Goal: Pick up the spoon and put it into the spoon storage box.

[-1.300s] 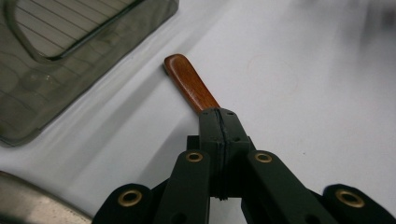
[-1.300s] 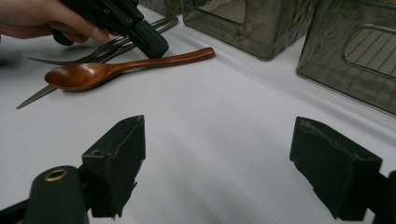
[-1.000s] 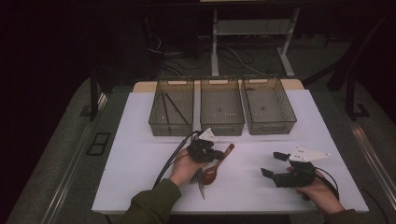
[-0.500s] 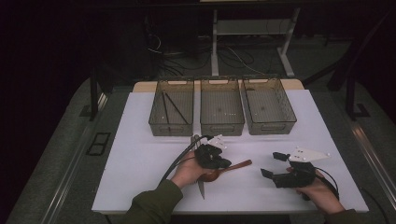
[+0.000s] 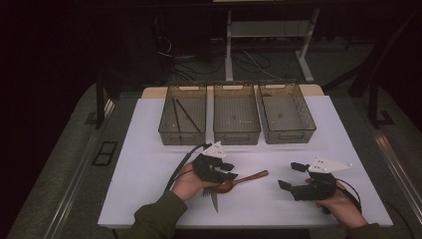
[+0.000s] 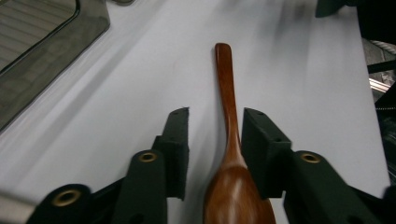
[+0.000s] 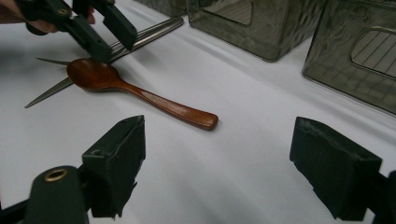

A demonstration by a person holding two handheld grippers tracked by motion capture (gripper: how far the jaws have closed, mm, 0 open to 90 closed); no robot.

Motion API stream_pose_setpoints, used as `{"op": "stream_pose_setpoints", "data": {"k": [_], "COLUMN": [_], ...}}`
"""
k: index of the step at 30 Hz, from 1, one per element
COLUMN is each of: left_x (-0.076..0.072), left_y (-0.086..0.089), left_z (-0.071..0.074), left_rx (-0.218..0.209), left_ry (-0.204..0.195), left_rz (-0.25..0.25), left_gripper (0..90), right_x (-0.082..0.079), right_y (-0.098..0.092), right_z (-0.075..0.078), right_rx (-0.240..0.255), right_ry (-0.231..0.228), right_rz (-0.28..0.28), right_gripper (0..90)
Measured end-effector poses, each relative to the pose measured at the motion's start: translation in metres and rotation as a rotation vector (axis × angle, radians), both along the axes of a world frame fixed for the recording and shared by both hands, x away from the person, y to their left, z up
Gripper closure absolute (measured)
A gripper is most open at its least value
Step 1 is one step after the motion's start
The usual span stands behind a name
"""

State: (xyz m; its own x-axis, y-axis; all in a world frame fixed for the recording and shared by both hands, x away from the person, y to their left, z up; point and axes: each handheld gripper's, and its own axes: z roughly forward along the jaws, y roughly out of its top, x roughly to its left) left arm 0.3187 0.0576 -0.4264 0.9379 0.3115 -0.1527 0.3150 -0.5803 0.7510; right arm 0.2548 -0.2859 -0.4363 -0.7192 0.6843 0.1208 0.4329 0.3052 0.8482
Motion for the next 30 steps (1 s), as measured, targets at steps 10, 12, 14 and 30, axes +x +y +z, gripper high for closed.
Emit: {"op": "stream_pose_setpoints", "data": {"k": [10, 12, 14, 30], "left_x": [-0.019, -0.02, -0.019, -0.017], "left_y": [0.025, 0.024, 0.022, 0.015], "left_z": [-0.006, -0.008, -0.01, -0.019], "left_rx": [-0.007, -0.001, 0.011, 0.045], "left_ry": [0.013, 0.019, 0.015, 0.033], "left_rz": [0.039, 0.043, 0.036, 0.034], "left_gripper": [46.4, 45.1, 44.6, 45.4], "right_x": [0.0, 0.0, 0.001, 0.001], "right_y": [0.001, 0.001, 0.002, 0.002], "right_z": [0.0, 0.0, 0.0, 0.0], "right_rx": [-0.002, -0.002, -0.003, 0.0], "right_ry": [0.002, 0.002, 0.002, -0.002], "right_rz": [0.001, 0.002, 0.005, 0.002], "right_gripper": [17.6, 17.6, 17.6, 17.6]}}
